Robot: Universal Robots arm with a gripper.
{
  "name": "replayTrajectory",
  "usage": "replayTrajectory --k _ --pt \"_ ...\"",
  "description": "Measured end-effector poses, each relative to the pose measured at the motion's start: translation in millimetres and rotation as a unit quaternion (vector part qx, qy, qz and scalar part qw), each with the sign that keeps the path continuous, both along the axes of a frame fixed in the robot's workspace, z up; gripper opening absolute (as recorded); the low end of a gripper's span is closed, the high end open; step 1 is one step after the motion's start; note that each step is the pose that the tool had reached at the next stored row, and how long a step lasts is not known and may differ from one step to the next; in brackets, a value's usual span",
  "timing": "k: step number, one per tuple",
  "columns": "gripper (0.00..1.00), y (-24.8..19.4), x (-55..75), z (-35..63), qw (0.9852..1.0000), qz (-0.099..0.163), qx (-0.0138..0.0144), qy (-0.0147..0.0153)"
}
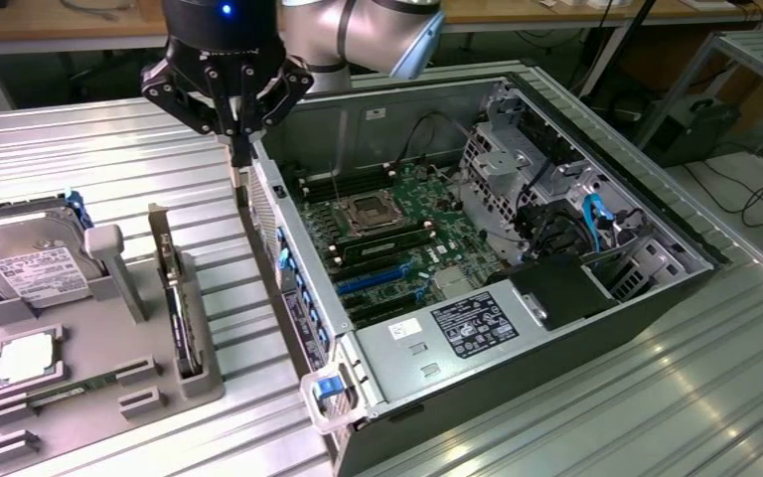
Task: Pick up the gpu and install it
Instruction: 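Reach for the gpu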
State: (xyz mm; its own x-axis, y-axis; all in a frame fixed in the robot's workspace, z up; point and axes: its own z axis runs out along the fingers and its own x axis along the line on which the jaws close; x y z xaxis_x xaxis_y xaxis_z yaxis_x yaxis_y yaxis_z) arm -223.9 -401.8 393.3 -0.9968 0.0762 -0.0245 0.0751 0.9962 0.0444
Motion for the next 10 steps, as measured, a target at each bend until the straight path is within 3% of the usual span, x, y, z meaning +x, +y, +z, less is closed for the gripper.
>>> replayTrajectory --k 10 --pt "0.11 -0.7 -10.5 0.0 1.0 0.0 0.0 0.0"
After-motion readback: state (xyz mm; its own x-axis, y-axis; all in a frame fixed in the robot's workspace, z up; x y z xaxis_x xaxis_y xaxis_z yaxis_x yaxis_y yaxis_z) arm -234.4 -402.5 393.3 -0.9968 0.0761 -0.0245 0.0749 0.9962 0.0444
